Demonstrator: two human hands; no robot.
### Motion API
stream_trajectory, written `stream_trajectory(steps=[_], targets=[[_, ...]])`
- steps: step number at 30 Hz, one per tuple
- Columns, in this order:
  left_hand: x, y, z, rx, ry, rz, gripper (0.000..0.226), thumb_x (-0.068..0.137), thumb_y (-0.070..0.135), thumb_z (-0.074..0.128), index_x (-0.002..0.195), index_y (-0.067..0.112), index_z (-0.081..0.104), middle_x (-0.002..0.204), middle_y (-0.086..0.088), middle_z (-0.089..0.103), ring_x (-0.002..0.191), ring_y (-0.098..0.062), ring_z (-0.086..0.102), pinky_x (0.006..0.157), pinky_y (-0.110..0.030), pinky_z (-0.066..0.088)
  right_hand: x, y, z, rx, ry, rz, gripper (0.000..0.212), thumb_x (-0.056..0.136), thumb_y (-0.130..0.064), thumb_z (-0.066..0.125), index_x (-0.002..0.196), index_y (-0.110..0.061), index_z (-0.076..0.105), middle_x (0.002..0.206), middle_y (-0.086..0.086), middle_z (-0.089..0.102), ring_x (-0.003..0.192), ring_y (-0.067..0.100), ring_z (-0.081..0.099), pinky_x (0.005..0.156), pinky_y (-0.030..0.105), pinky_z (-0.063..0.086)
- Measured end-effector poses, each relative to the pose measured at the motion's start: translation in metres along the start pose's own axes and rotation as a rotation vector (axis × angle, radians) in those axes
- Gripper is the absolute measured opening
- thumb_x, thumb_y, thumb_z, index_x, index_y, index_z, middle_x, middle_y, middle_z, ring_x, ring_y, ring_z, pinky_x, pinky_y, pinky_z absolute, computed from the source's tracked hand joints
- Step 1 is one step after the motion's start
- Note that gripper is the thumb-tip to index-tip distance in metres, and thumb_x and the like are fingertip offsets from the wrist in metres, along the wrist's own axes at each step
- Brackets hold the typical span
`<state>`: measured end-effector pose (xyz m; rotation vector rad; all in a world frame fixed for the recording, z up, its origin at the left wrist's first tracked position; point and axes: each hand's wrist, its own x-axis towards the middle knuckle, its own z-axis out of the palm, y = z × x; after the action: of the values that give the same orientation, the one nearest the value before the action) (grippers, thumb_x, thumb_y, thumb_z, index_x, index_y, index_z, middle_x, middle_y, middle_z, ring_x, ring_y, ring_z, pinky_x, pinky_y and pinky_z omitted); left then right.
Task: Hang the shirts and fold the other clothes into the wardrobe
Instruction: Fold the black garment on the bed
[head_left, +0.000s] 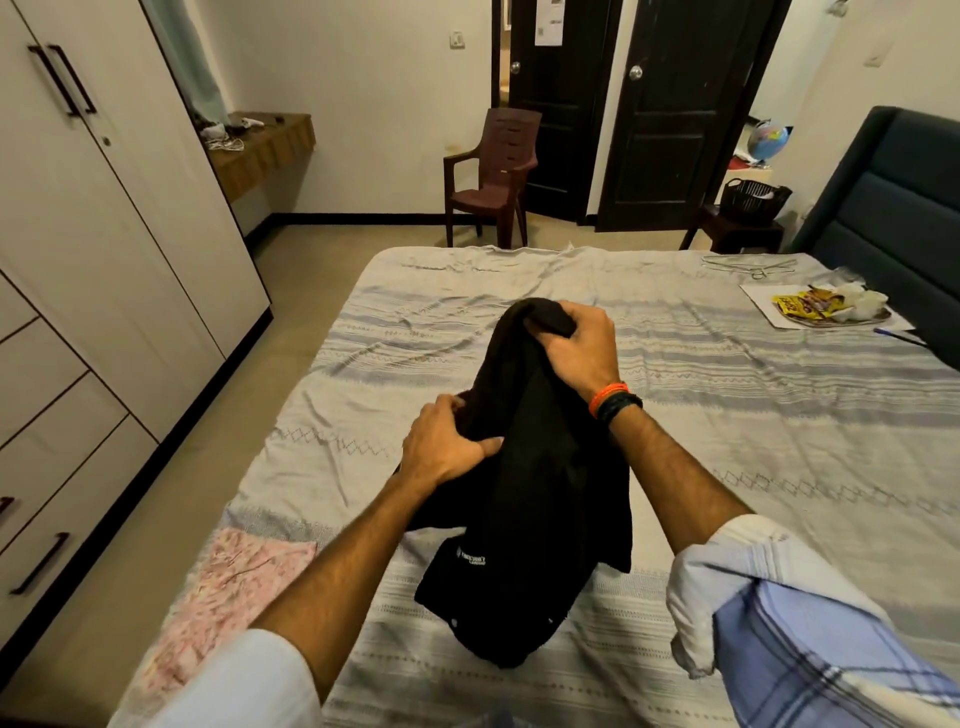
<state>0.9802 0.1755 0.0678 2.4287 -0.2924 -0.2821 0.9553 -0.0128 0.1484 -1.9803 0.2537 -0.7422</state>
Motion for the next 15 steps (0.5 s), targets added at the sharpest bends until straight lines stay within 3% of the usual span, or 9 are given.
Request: stream_trajectory(steps=[2,4,7,11,15], targets=[[-0.002,-0.006,0.009,0.040,0.042,-0.033,0.077,0.069,0.063,0.072,0.129,0.020,0.050,0.123,0.000,0.059,0.113,-0.023,0.058,0.097,-0.047,0.049,-0.001,-0.007,0.001,0.074,-0.006,0.018,0.012,0.085,-0.015,0.075,0.096,-0.011,0.076,0.087,-0.003,0.073,0.084,0.013,0.068,0.076,0.029,0.057],[0.005,-0.004,0.004,0.028,0.119,-0.038,0.044,0.088,0.047,0.062,0.120,0.017,0.058,0.114,-0.004,0.066,0.108,-0.027,0.062,0.095,-0.043,0.048,0.003,-0.009,-0.003,0.159,0.009,0.057,0.018,0.085,-0.015,0.074,0.102,-0.010,0.075,0.095,0.001,0.074,0.091,0.016,0.069,0.081,0.031,0.058],[0.019,0.009,-0.022,-0.174,0.314,-0.064,0.028,0.100,0.027,0.047,0.114,0.008,0.062,0.113,-0.016,0.067,0.108,-0.036,0.059,0.087,-0.036,0.043,0.004,-0.002,-0.022,0.095,0.080,0.077,0.014,0.085,-0.022,0.075,0.095,-0.012,0.076,0.088,0.000,0.074,0.086,0.017,0.069,0.080,0.035,0.059],[0.035,0.029,-0.061,-0.256,0.489,-0.002,0.023,0.102,0.024,0.045,0.104,0.008,0.061,0.106,-0.013,0.066,0.103,-0.034,0.057,0.076,-0.031,0.035,0.002,0.016,-0.035,-0.219,0.051,0.100,0.026,0.086,-0.036,0.071,0.102,-0.016,0.072,0.093,0.002,0.074,0.091,0.022,0.068,0.082,0.036,0.056],[0.042,0.059,-0.079,-0.323,0.461,0.198,0.021,0.101,0.024,0.049,0.087,0.011,0.059,0.086,0.000,0.062,0.089,-0.022,0.058,0.073,-0.029,0.038,0.002,0.021,-0.034,-0.608,-0.115,0.195,0.047,0.082,-0.035,0.074,0.120,-0.012,0.058,0.111,0.015,0.067,0.106,0.037,0.061,0.088,0.041,0.051]])
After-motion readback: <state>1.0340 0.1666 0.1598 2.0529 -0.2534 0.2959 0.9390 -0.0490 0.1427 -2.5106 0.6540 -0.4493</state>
